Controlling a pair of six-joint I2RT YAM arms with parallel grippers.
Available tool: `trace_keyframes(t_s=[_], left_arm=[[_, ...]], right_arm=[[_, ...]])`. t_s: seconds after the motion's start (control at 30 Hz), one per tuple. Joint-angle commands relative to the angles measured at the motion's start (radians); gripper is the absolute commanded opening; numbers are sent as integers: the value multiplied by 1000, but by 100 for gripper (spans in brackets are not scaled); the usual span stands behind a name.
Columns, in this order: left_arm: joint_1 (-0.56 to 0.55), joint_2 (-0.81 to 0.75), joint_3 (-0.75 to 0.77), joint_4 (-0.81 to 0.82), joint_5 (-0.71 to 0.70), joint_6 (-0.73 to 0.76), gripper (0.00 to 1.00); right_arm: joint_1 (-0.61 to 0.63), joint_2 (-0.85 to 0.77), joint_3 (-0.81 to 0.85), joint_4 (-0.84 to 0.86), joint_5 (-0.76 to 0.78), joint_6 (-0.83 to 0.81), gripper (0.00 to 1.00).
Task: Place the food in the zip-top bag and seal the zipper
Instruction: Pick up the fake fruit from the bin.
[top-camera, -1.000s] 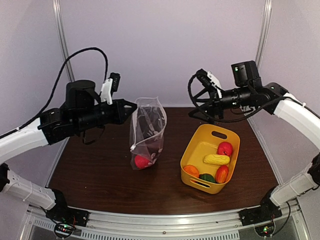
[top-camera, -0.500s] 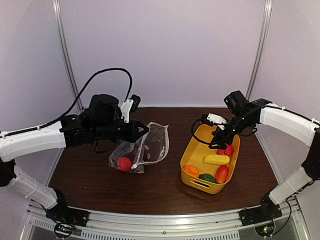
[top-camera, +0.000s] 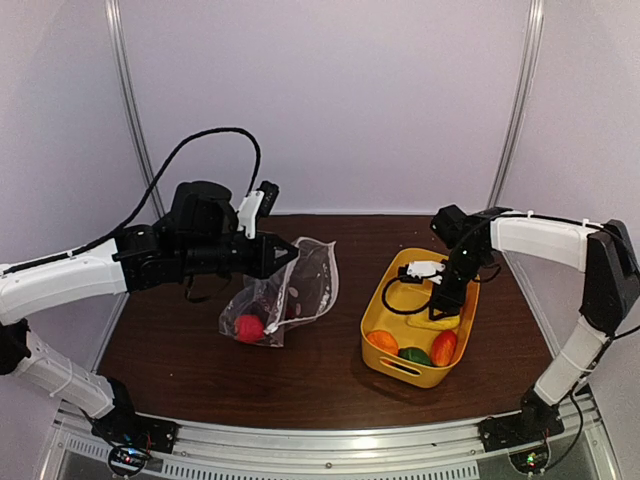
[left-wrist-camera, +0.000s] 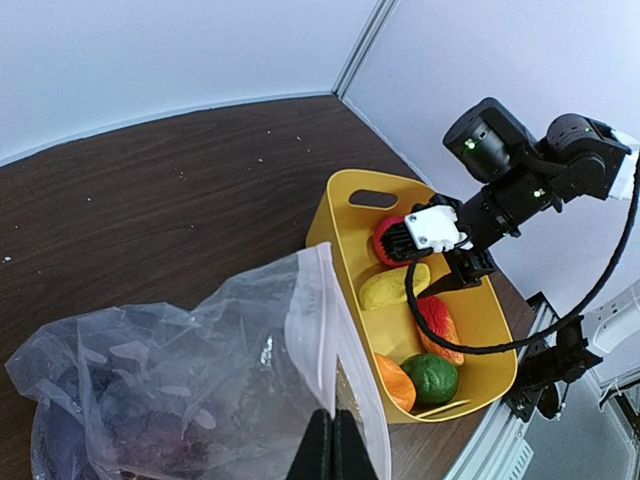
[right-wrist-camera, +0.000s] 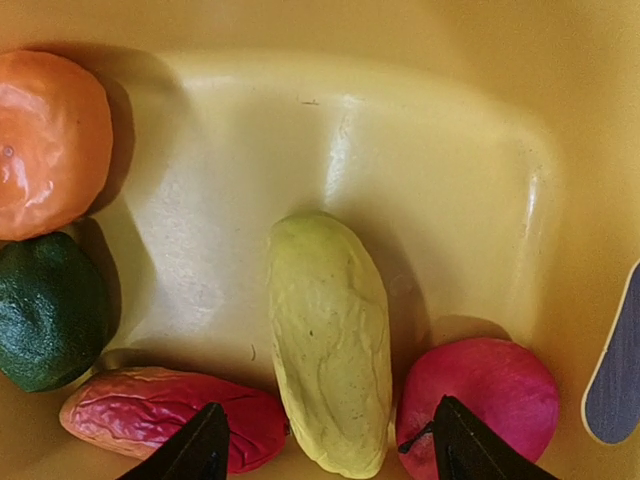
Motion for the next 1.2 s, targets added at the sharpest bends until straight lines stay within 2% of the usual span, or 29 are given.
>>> trace_keyframes(t_s=[0.0, 0.5, 0.63, 1.0, 1.17], left_arm=[[-2, -28, 3, 35, 10, 0, 0], [-2, -16, -6, 44, 27, -10, 0], [-1, -17, -9, 47, 29, -11, 0], [-1, -7, -11, 58, 28, -10, 0], [-2, 3, -8, 64, 31, -10, 0]], right_arm=[[9, 36, 0, -13, 36, -34, 71], [57, 114, -55, 98, 130, -16, 68], [61, 112, -58, 113, 139, -6, 60], [64, -68, 2, 53, 52, 45, 44], [65, -155, 35, 14, 5, 66, 41]])
